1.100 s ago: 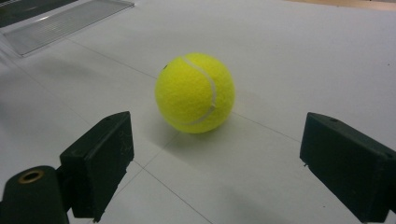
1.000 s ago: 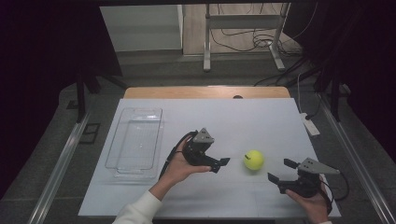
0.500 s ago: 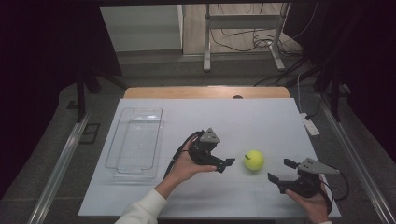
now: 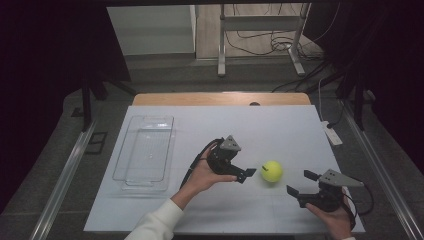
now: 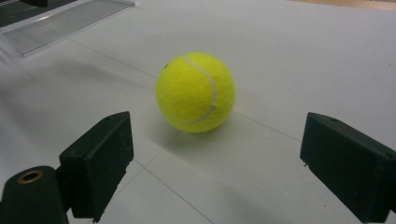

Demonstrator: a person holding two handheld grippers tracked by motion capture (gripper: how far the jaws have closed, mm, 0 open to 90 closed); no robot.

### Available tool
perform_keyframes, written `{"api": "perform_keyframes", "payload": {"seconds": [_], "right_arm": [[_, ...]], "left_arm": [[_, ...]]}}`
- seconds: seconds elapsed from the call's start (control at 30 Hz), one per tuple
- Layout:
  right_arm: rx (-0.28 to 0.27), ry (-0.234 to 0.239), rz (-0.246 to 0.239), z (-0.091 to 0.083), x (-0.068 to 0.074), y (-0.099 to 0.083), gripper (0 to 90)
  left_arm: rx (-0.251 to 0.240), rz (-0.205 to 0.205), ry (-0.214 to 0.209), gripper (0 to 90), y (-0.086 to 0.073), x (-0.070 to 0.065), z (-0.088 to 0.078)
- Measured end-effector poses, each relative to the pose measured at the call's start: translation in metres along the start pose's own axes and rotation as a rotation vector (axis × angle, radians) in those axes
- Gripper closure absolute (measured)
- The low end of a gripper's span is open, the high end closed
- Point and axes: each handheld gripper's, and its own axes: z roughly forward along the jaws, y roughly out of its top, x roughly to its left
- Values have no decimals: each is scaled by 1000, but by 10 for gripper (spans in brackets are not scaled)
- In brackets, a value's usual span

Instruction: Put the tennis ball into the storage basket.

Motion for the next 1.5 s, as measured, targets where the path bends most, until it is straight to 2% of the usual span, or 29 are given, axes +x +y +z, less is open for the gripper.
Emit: {"api": "perform_keyframes", "payload": {"seconds": [0.5, 1.5], "right_arm": [[5, 3, -3, 1, 0, -1, 97], [16, 6, -6, 2, -1, -1, 91]], "left_arm": [[19, -6, -26, 82, 5, 1, 13], [65, 20, -59, 79, 23, -2, 42]]}}
